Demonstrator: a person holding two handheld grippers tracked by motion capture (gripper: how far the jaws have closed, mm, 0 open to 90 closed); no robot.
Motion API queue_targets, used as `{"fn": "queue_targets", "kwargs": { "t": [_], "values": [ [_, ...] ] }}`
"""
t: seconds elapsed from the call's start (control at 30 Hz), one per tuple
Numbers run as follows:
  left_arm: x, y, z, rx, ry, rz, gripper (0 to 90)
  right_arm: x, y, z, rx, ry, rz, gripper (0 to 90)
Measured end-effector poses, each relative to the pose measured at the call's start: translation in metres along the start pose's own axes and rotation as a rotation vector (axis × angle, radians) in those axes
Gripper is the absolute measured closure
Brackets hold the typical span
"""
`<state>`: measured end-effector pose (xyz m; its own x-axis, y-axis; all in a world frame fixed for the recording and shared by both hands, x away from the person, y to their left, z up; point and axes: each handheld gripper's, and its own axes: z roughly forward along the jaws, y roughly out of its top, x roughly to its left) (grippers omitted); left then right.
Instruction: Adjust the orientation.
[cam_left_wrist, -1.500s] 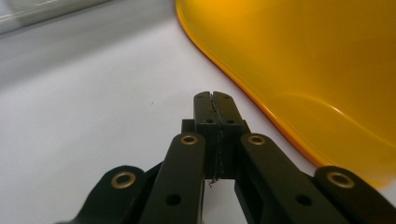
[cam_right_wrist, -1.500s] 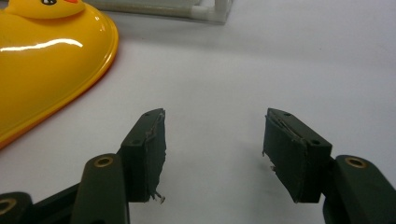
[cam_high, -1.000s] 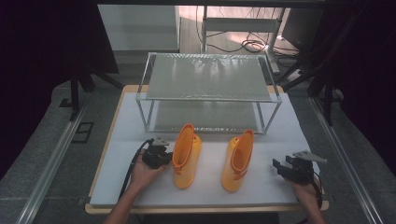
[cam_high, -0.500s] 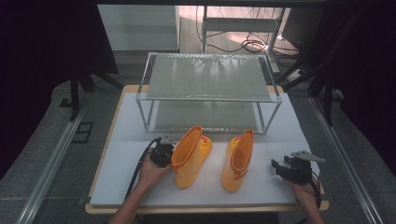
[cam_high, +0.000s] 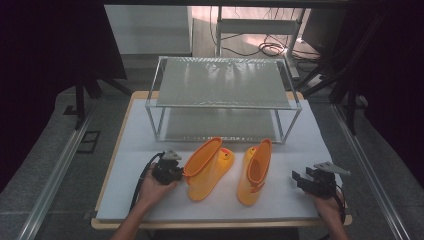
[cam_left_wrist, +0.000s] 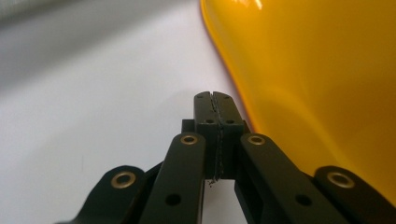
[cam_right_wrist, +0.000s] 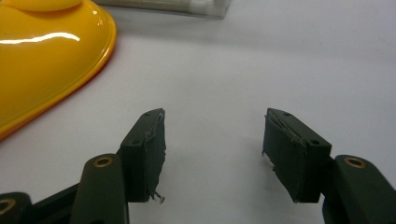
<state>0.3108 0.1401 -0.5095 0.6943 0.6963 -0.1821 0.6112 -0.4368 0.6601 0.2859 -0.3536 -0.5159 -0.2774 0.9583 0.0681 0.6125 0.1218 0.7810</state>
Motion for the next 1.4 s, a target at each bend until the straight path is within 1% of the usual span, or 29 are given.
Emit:
{"fn": "queue_targets", "kwargs": {
  "t": [0.03, 0.07, 0.1, 0.13, 0.2, 0.23, 0.27, 0.3, 0.33, 0.37, 0.43, 0.57, 0.6, 0.63, 0.67, 0.7, 0.73, 0.77, 0.8, 0.83, 0.93, 1.03, 1.07, 1.1, 1.2, 1.23, 1.3, 1.37, 1.4],
  "values": [
    [-0.002, -0.006, -0.004, 0.006, -0.008, 0.009, 90.0, 0.000, 0.000, 0.000, 0.000, 0.000, 0.000, 39.0],
    [-0.006, -0.017, -0.009, 0.006, -0.032, 0.010, 90.0, 0.001, 0.000, 0.000, -0.007, -0.002, 0.006, 39.1],
    [-0.006, -0.017, -0.009, 0.006, -0.032, 0.010, 90.0, 0.001, 0.000, 0.000, -0.007, -0.002, 0.006, 39.1],
    [-0.009, -0.022, -0.010, -0.005, -0.047, 0.007, 90.0, 0.002, 0.001, -0.001, -0.005, -0.001, -0.001, 39.1],
    [-0.009, -0.022, -0.010, -0.008, -0.049, 0.006, 90.0, 0.003, 0.001, 0.000, -0.008, -0.001, -0.001, 39.1],
    [-0.009, -0.021, -0.009, -0.010, -0.054, 0.001, 90.0, 0.004, 0.001, 0.000, -0.003, 0.001, -0.002, 39.0],
    [-0.008, -0.018, -0.005, -0.008, -0.071, 0.002, 90.0, 0.006, 0.002, 0.001, 0.000, 0.001, -0.007, 39.0],
    [-0.008, -0.018, -0.005, -0.008, -0.071, 0.002, 90.0, 0.006, 0.002, 0.001, 0.000, 0.001, -0.007, 39.0],
    [-0.009, -0.016, -0.003, -0.007, -0.078, 0.012, 90.0, 0.007, 0.002, 0.002, -0.002, 0.003, -0.011, 38.9],
    [-0.014, -0.012, 0.000, 0.005, -0.071, 0.042, 90.0, 0.008, 0.001, 0.001, -0.001, 0.004, -0.016, 38.9],
    [-0.015, -0.011, 0.000, 0.010, -0.066, 0.047, 90.0, 0.008, 0.001, 0.001, -0.002, 0.003, -0.013, 39.0],
    [-0.019, -0.010, 0.003, 0.008, -0.088, 0.038, 90.0, 0.005, 0.001, -0.001, -0.006, 0.000, -0.005, 39.0],
    [-0.024, -0.009, 0.006, 0.009, -0.101, 0.044, 90.0, 0.005, 0.001, -0.001, -0.010, -0.001, -0.002, 39.1],
    [-0.024, -0.009, 0.006, 0.009, -0.101, 0.044, 90.0, 0.005, 0.001, -0.001, -0.010, -0.001, -0.002, 39.1],
    [-0.032, -0.006, 0.010, 0.022, -0.117, 0.074, 90.0, 0.005, 0.002, -0.001, -0.011, 0.001, -0.007, 39.1],
    [-0.032, -0.006, 0.010, 0.022, -0.117, 0.074, 90.0, 0.005, 0.002, -0.001, -0.011, 0.001, -0.007, 39.1],
    [-0.041, -0.002, 0.016, 0.015, -0.132, 0.078, 90.0, 0.006, 0.002, -0.001, -0.008, 0.003, -0.010, 39.1],
    [-0.041, -0.002, 0.016, 0.015, -0.132, 0.078, 90.0, 0.006, 0.002, -0.001, -0.008, 0.003, -0.010, 39.1],
    [-0.045, 0.000, 0.019, 0.018, -0.141, 0.092, 90.0, 0.006, 0.002, -0.001, -0.009, 0.003, -0.012, 39.1],
    [-0.051, 0.003, 0.023, 0.019, -0.150, 0.095, 90.0, 0.006, 0.002, 0.000, -0.007, 0.005, -0.012, 39.1],
    [-0.054, 0.005, 0.026, 0.022, -0.157, 0.102, 90.0, 0.006, 0.001, 0.000, -0.007, 0.005, -0.011, 39.1],
    [-0.060, 0.006, 0.030, 0.014, -0.165, 0.097, 90.0, 0.005, 0.001, -0.001, -0.010, 0.005, -0.008, 39.1],
    [-0.061, 0.007, 0.030, 0.015, -0.166, 0.100, 90.0, 0.005, 0.001, -0.001, -0.011, 0.004, -0.007, 39.1],
    [-0.064, 0.008, 0.032, 0.018, -0.174, 0.116, 90.0, 0.005, 0.001, -0.001, -0.009, 0.005, -0.007, 39.1],
    [-0.065, 0.010, 0.033, 0.024, -0.180, 0.124, 90.0, 0.006, 0.002, -0.001, -0.007, 0.006, -0.013, 39.1],
    [-0.064, 0.009, 0.033, 0.023, -0.186, 0.114, 90.0, 0.007, 0.002, -0.001, -0.006, 0.008, -0.014, 39.1],
    [-0.063, 0.008, 0.033, 0.018, -0.189, 0.114, 90.0, 0.006, 0.001, -0.001, -0.004, 0.009, -0.014, 39.1],
    [-0.059, 0.006, 0.027, 0.020, -0.182, 0.110, 89.9, 0.005, 0.001, -0.001, -0.005, 0.009, -0.009, 40.1],
    [-0.057, 0.006, 0.025, 0.015, -0.177, 0.108, 89.9, 0.005, 0.001, -0.002, -0.010, 0.011, -0.009, 42.5]
  ]
}}
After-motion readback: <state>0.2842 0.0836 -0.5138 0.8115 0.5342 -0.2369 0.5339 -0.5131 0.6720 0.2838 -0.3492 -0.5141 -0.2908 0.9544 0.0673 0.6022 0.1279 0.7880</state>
